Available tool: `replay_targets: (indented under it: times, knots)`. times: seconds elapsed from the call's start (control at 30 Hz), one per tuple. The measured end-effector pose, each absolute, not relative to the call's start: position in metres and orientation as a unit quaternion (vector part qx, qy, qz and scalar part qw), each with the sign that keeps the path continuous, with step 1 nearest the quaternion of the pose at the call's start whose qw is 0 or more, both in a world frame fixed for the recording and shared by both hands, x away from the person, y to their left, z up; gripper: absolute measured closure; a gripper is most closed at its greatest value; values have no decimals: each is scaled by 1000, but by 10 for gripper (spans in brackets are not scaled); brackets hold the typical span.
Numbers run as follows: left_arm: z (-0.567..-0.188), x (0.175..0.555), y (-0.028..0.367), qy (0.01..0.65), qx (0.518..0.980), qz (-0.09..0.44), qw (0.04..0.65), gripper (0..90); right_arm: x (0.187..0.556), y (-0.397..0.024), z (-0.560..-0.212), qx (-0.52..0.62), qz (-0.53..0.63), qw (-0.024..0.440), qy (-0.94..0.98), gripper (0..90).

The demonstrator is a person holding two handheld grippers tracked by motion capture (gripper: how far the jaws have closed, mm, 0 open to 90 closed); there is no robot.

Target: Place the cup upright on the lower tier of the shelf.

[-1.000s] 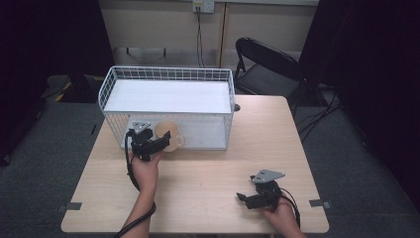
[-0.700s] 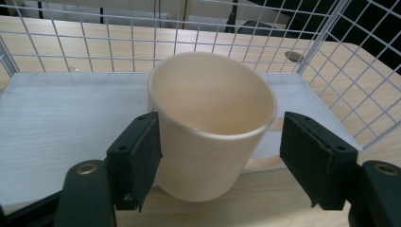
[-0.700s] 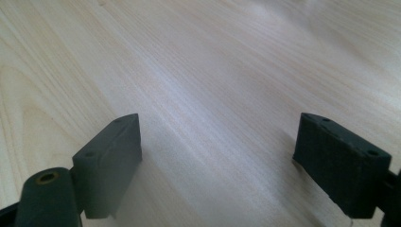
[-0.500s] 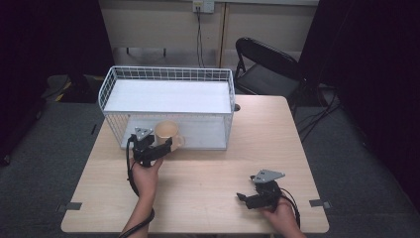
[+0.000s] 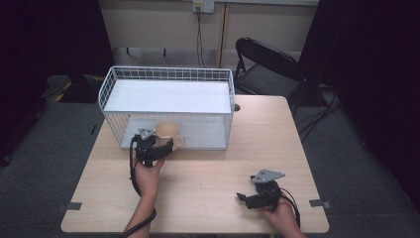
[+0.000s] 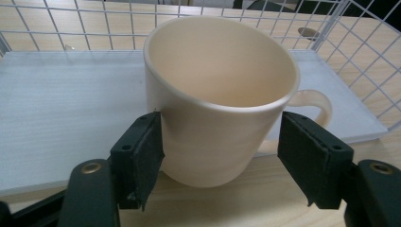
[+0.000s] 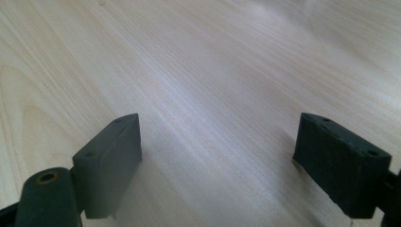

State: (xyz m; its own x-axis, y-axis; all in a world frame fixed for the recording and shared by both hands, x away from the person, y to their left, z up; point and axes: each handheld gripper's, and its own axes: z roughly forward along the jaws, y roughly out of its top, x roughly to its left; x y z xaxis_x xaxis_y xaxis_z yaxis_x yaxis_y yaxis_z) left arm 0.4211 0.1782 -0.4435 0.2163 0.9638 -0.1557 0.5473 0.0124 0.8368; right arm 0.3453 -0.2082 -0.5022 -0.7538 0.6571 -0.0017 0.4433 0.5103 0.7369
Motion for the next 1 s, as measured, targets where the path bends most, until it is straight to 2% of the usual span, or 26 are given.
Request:
replay_targets:
  times: [0.73, 1.0]
  knots:
    - [-451, 430, 175, 587, 653, 247, 410, 426, 345, -208, -502, 321, 377, 142, 857, 149]
    - [-453, 432, 175, 589, 654, 245, 406, 435, 345, -208, -502, 321, 377, 142, 857, 149]
